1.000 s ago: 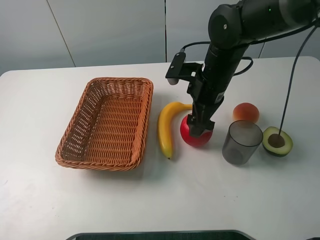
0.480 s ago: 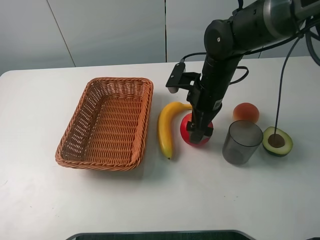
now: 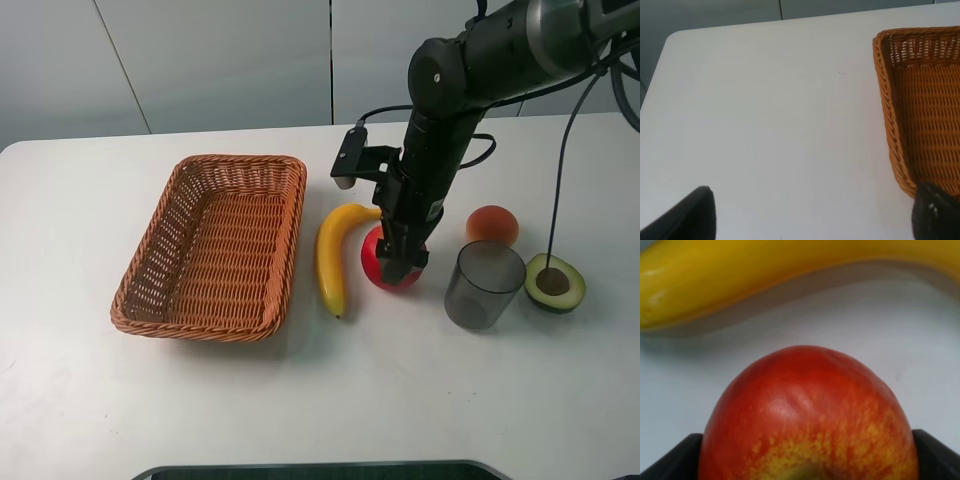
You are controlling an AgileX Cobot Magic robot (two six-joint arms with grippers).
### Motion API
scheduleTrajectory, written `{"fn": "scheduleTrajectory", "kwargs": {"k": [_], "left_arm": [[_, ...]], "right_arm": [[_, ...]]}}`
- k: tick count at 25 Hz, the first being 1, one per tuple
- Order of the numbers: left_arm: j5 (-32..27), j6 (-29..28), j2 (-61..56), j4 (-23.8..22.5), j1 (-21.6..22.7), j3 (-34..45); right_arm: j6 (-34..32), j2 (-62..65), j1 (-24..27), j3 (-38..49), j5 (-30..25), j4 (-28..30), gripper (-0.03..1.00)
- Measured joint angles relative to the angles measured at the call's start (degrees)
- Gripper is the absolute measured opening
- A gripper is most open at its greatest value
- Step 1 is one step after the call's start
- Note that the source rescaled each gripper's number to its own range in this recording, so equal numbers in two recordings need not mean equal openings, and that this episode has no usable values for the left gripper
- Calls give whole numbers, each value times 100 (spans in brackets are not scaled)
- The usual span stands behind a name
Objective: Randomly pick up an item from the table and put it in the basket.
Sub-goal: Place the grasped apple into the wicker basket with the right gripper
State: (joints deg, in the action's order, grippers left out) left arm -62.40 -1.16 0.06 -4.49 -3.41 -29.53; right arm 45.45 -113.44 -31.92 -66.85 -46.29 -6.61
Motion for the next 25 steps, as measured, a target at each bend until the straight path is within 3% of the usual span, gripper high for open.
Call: {"fn": "scheduleTrajectory", "kwargs": {"k": [15,25], "left_arm": [[0,0,0,0,0,0],[0,0,0,0,0,0]], "right_arm": [[-158,435,0,0,-45,110,6],[-2582,1534,-152,-38,-55,136,6]]}}
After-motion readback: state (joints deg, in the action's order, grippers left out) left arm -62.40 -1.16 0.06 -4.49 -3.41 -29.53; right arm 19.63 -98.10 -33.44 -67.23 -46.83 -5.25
